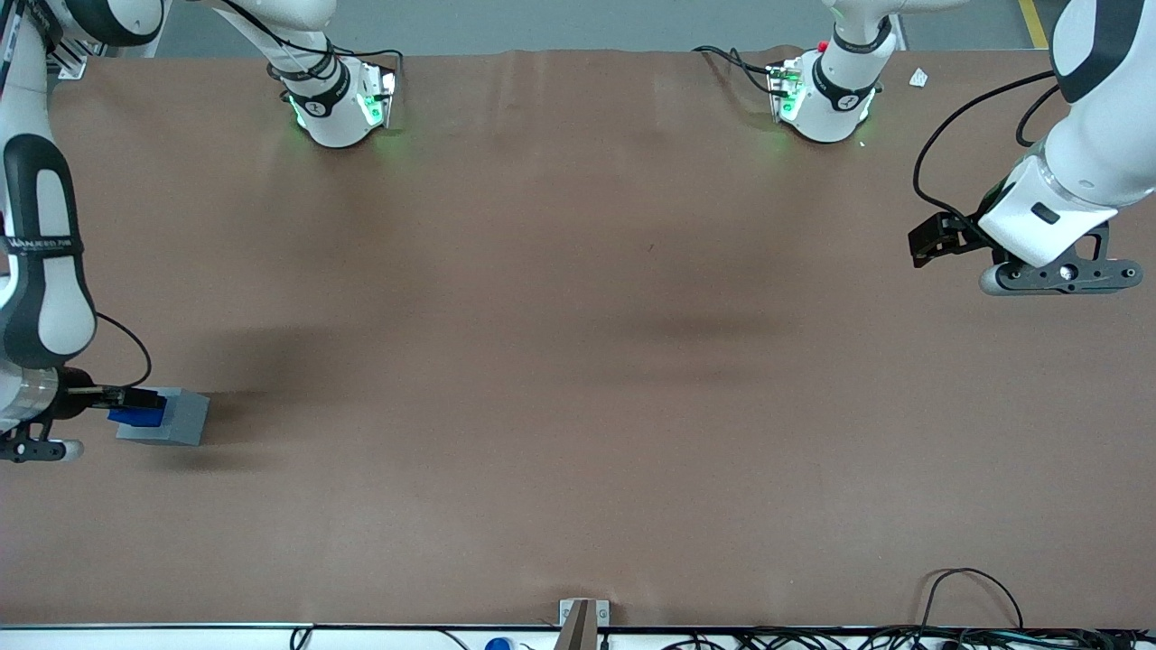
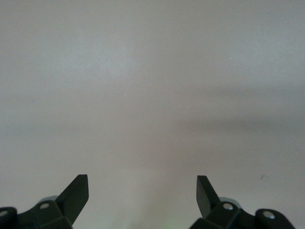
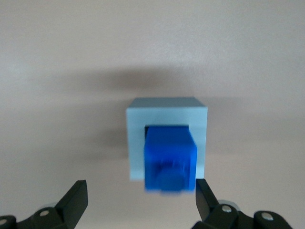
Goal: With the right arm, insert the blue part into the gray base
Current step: 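Open the right gripper and lift it off the block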
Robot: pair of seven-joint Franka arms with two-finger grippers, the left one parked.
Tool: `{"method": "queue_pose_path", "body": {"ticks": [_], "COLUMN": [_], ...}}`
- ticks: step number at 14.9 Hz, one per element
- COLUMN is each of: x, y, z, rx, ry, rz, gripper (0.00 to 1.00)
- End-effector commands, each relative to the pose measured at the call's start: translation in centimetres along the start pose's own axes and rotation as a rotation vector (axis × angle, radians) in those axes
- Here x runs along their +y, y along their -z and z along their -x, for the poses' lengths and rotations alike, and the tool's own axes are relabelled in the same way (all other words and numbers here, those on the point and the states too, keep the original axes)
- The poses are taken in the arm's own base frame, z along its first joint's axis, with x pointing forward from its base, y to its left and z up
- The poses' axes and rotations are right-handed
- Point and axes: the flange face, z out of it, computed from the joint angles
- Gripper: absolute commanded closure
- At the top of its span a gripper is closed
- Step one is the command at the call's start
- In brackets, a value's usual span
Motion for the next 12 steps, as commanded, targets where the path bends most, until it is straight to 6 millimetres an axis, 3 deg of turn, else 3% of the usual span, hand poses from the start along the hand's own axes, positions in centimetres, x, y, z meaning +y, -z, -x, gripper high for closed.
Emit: {"method": "queue_pose_path", "body": {"ticks": [1, 7, 12], "x": [-0.8, -3.2, -9.0], "y": [5.3, 15.0, 23.6], "z": [2.3, 5.9, 10.2], "rx": [-0.008, 0.053, 0.111], "ry": [-0.001, -0.007, -0.028], "rz": [0.01, 0.018, 0.037], "gripper": [0.0, 0.0, 0.0]}}
